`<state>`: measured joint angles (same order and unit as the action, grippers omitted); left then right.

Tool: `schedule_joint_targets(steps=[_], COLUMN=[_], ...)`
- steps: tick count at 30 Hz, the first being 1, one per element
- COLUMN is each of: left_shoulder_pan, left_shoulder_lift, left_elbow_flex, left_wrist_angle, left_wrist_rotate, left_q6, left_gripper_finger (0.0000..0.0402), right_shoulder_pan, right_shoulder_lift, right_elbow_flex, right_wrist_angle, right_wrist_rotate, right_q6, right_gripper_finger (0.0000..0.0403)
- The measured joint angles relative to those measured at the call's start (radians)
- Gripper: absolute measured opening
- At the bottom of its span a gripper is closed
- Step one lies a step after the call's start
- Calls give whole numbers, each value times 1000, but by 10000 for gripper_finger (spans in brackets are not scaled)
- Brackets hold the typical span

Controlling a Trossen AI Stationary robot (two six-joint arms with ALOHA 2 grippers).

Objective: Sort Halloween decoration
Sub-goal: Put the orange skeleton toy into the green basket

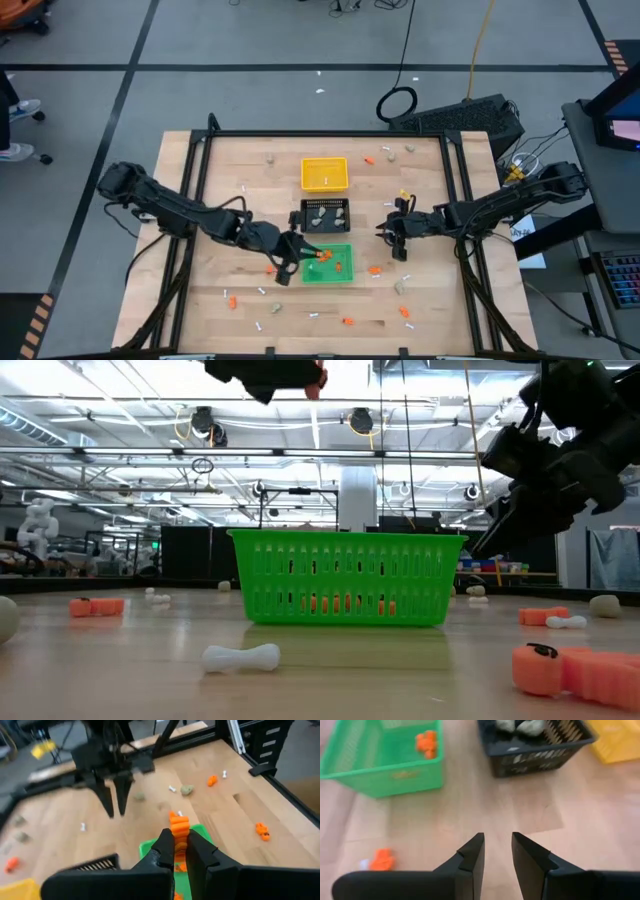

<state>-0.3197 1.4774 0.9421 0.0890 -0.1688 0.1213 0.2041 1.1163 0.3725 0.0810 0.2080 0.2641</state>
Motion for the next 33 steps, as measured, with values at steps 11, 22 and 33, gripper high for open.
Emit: schedule_joint_targets(steps=[11,22,33], left_shoulder_pan=[-4,-8,-10], left_shoulder_lift=[158,248,342], left_elbow_flex=[26,26,26], left_wrist_angle=[10,61,67], left_wrist_rotate=[3,-77,-72], left_q6=[-152,-162,-222], left_gripper_finger=[16,16,78], right_shoulder_pan=[106,271,350], right_shoulder_lift=[-8,-7,-3], right_elbow_flex=[210,351,351], right_wrist_angle=[-406,-605,-608], right_wrist_rotate=[0,64,130], right_q6=[169,374,475], right_gripper_finger=[86,86,86])
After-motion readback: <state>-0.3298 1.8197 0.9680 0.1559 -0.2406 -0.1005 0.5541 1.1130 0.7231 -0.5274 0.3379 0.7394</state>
